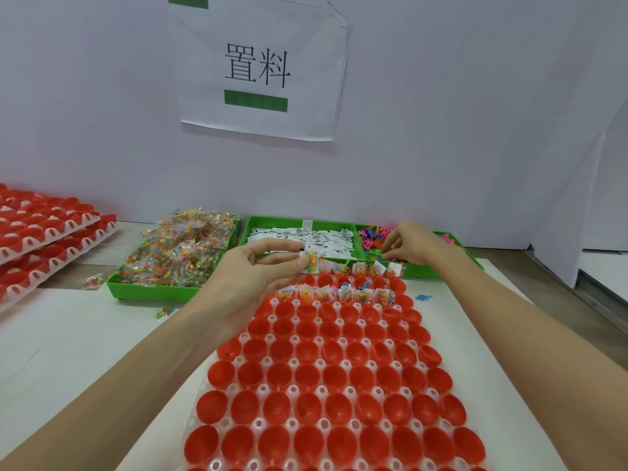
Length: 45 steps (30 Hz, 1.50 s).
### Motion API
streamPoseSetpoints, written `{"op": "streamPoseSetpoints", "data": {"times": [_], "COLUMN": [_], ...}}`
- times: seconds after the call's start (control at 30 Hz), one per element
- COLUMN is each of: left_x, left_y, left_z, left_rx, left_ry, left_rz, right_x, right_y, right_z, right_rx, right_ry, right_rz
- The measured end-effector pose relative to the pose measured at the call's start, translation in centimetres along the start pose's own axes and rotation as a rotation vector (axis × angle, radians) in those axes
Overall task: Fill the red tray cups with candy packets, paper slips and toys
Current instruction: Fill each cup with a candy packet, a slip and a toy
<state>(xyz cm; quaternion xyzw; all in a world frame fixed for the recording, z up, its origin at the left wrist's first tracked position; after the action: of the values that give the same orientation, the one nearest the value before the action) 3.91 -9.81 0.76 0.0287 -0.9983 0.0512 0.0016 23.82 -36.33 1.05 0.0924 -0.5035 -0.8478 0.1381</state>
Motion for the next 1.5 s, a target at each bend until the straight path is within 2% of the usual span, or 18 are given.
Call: {"op": "streamPoseSetpoints", "data": {"times": [0.4, 0.67, 0.77, 0.83, 0.9, 1.0, 1.17, 1.3, 1.5], "left_x": [0.2, 0.1, 0.1, 0.1, 0.2, 0.4, 1.1, 1.6, 2.0], "left_y": [-0.6, -0.5, -0.4, -0.4, -0.5, -0.8, -1.5, -2.4, -3.8], "left_z": [0.4, 0.5, 0.6, 0.7, 0.6, 0.6, 0.3, 0.3, 1.2], "left_rx": [-0.124, -0.144, -0.152, -0.161, -0.169, -0.182, -0.230, -0.386, -0.529], "left_ry": [-0.073, -0.081, -0.079, -0.082, -0.085, -0.093, -0.152, -0.232, -0.335], "left_rz": [0.083, 0.068, 0.057, 0.050, 0.040, 0.015, -0.024, -0.021, 0.024], "right_x": [-1.3, -0.5, 0.5, 1.6, 3.1, 6.1, 11.9, 15.5, 17.8], "right_y": [-0.9, -0.7, -0.5, -0.2, 0.0, -0.2, -2.2, -3.8, -4.3], "right_z": [-0.5, -1.7, -2.0, -1.8, -1.2, 1.2, 5.0, 6.3, 7.3], "right_rx": [0.025, -0.128, -0.159, -0.272, -0.544, -0.970, -1.200, -1.222, -1.019], "right_ry": [0.011, 0.033, 0.042, 0.035, 0.014, 0.025, 0.082, 0.126, 0.269], "right_rz": [-0.029, -0.181, -0.286, -0.392, -0.438, -0.320, -0.101, -0.075, -0.119]}}
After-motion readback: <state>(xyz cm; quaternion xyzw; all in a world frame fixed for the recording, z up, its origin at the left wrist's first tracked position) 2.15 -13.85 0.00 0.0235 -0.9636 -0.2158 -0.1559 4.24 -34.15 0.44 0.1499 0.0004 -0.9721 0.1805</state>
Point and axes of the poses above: each hand's wrist, its own x-axis away from the middle knuckle, its own y-axis out of the back of the hand, z = x × y, the point moved 2 cm from there along -x, towards the middle knuckle, and after that the axes turned 14 degrees about -x, right-handed, at the moved point
